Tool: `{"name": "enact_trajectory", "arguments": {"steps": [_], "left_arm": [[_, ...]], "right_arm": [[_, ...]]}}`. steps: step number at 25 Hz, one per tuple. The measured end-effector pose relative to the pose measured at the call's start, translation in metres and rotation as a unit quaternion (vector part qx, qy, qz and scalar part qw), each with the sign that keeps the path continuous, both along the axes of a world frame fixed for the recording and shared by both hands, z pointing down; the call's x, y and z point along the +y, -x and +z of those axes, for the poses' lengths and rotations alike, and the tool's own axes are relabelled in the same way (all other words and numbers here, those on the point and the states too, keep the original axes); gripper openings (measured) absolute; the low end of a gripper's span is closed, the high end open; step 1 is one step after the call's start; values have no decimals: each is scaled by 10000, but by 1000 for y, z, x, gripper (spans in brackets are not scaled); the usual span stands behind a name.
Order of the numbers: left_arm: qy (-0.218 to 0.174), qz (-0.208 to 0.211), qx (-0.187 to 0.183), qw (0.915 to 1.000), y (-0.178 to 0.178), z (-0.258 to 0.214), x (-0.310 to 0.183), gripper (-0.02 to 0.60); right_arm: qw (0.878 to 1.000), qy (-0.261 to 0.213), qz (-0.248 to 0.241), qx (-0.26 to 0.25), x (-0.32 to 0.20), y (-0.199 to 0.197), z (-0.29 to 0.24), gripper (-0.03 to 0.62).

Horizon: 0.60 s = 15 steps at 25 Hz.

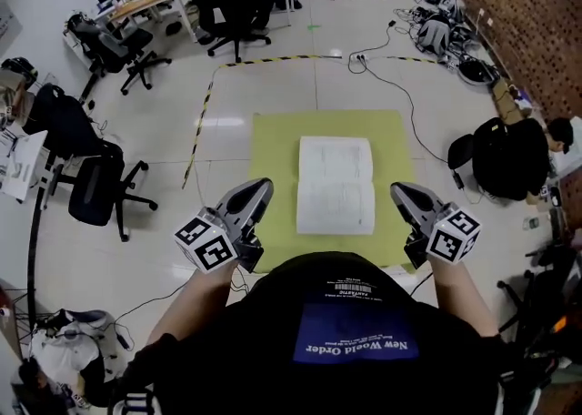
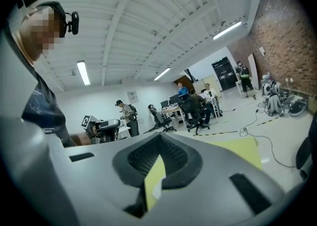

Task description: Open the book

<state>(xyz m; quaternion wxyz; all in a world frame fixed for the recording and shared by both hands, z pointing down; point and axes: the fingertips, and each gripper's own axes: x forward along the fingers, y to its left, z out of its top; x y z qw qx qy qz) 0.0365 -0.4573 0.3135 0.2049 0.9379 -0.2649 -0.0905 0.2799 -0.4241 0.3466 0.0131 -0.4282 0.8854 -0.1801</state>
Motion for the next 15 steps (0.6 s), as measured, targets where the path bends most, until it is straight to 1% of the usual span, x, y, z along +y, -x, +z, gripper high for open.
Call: {"name": "enact_trajectory", "arguments": {"steps": [5,11,15], "left_arm": [[-61,46,-2,10000,-6,-3,16,6],[29,33,15,10000,-7,5,28,6],[-45,-24,1,10000,-3,3,34,6]], "right_arm": [[9999,-3,60,-120,10,-11,0,-15],[9999,-25,-60,154,11,-5,5,-15],[9996,-108,-172,217,8,2,2,-15]]}}
